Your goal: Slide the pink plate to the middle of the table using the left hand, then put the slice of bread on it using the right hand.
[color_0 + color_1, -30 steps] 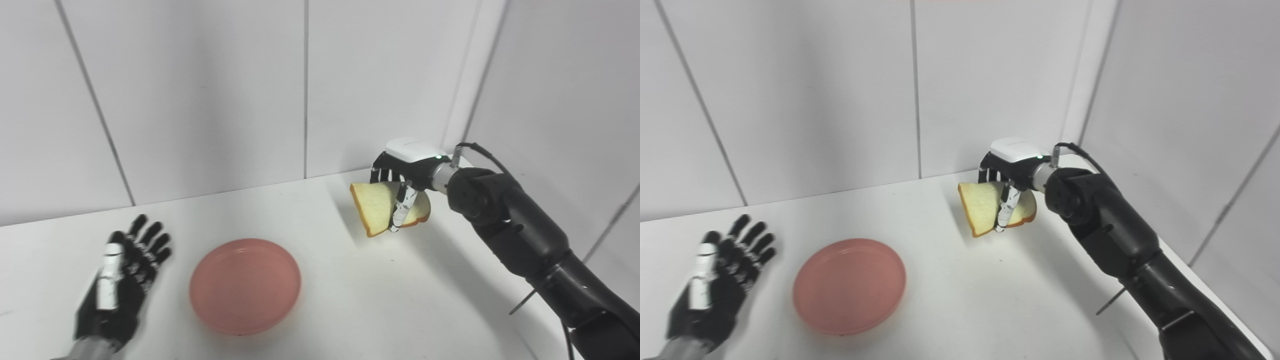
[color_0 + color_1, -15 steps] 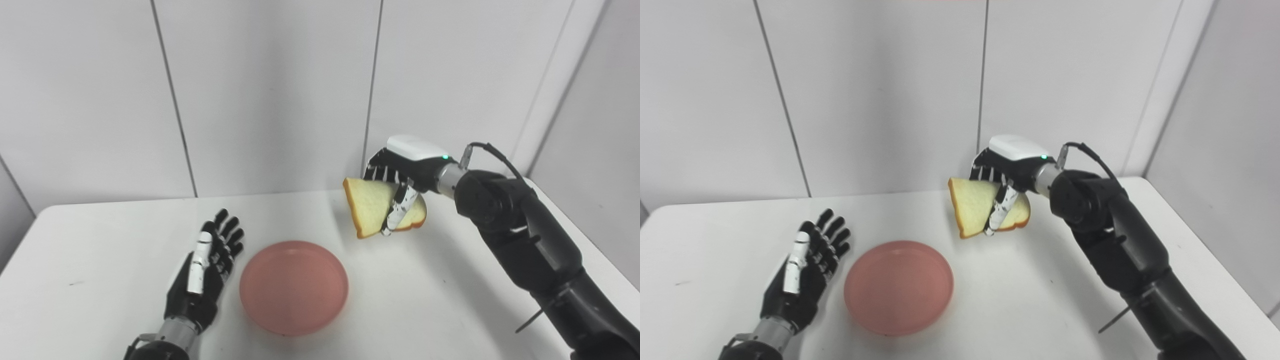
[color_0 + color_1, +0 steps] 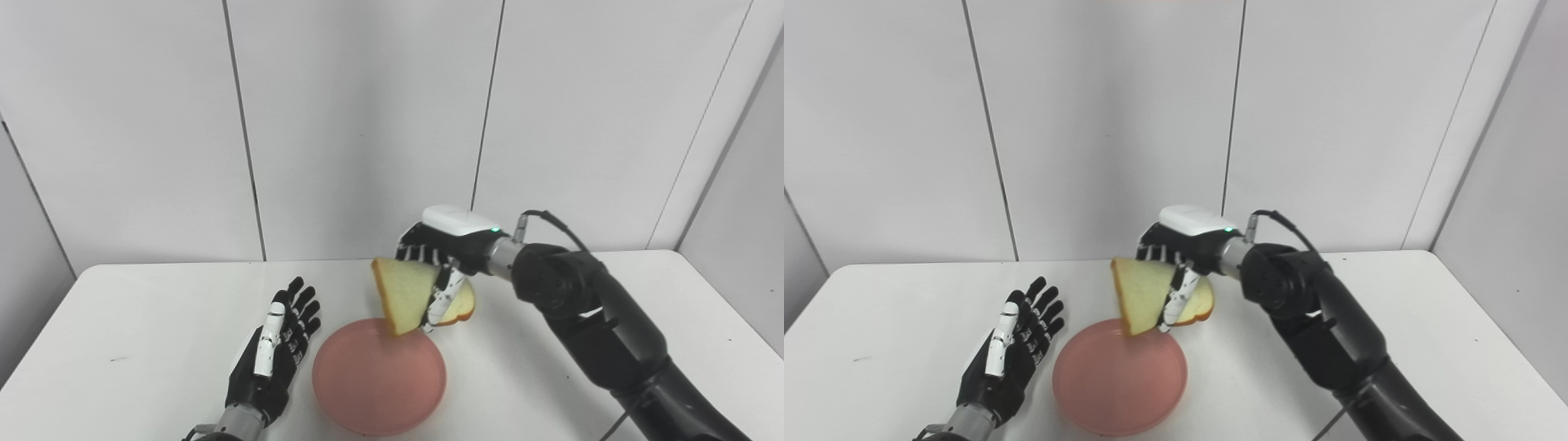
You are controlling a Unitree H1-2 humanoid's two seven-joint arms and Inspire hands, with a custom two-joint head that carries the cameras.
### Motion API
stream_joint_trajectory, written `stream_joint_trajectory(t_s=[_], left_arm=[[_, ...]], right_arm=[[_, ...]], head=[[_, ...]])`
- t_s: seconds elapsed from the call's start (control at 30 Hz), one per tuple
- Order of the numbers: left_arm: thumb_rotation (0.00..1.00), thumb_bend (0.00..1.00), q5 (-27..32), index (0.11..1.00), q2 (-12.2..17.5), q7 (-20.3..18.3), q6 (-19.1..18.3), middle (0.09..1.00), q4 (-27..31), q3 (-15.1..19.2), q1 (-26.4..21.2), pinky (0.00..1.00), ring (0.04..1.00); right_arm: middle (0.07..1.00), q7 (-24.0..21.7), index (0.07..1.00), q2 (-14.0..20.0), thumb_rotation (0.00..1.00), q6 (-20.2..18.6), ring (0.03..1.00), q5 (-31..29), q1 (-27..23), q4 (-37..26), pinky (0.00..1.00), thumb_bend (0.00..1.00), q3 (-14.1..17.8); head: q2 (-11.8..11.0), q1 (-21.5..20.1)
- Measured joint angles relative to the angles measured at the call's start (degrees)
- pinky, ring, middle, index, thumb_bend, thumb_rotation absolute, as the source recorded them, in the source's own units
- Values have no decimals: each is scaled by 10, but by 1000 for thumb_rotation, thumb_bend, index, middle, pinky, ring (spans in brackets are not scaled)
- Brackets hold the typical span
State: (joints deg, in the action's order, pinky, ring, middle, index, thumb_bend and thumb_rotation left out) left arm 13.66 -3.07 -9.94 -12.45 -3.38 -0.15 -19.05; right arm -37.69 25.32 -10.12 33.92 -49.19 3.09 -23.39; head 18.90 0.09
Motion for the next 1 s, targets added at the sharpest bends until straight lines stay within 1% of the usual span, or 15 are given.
stream_joint_trajectory(t_s=[0.13,0.3,0.37,0.53,0.67,0.73,0.83,0.87,0.93,1.0], left_arm=[[1000,470,-1,995,0,1,1,985,0,0,0,1000,980],[1000,479,-1,987,0,4,0,983,1,1,0,1000,980],[1000,480,-1,987,0,8,0,985,2,2,-1,1000,981],[1000,478,-1,999,0,9,-1,988,4,2,-2,1000,982],[1000,479,-1,999,0,9,-2,989,4,2,-2,1000,982],[1000,474,-1,997,0,9,-2,987,5,2,-3,1000,980],[1000,474,-1,993,0,10,-2,985,8,2,-3,1000,981],[1000,478,-1,992,0,11,-2,984,9,2,-3,1000,982],[1000,482,-1,986,0,11,-2,980,13,1,-3,999,978],[1000,484,-2,982,0,13,-2,977,15,2,-4,996,975]], right_arm=[[483,0,549,-11,0,0,379,20,0,1,377,511,-20],[477,-1,533,-25,0,3,391,14,0,19,401,514,-22],[475,0,539,-32,0,14,393,7,2,40,401,513,-23],[476,1,541,-43,0,40,386,7,5,70,382,513,-44],[486,2,532,-53,0,42,396,15,6,83,390,514,-55],[500,3,517,-57,0,42,400,22,6,86,406,515,-57],[507,5,501,-63,0,42,406,31,8,92,416,517,-62],[508,5,488,-65,0,42,434,33,9,98,461,517,-64],[509,4,468,-67,0,41,477,40,12,101,516,517,-70],[511,2,463,-70,0,41,484,49,16,103,514,517,-77]], head=[[4,0],[7,1],[7,1],[12,2],[13,2],[19,2],[21,3],[23,4],[25,4],[25,4]])
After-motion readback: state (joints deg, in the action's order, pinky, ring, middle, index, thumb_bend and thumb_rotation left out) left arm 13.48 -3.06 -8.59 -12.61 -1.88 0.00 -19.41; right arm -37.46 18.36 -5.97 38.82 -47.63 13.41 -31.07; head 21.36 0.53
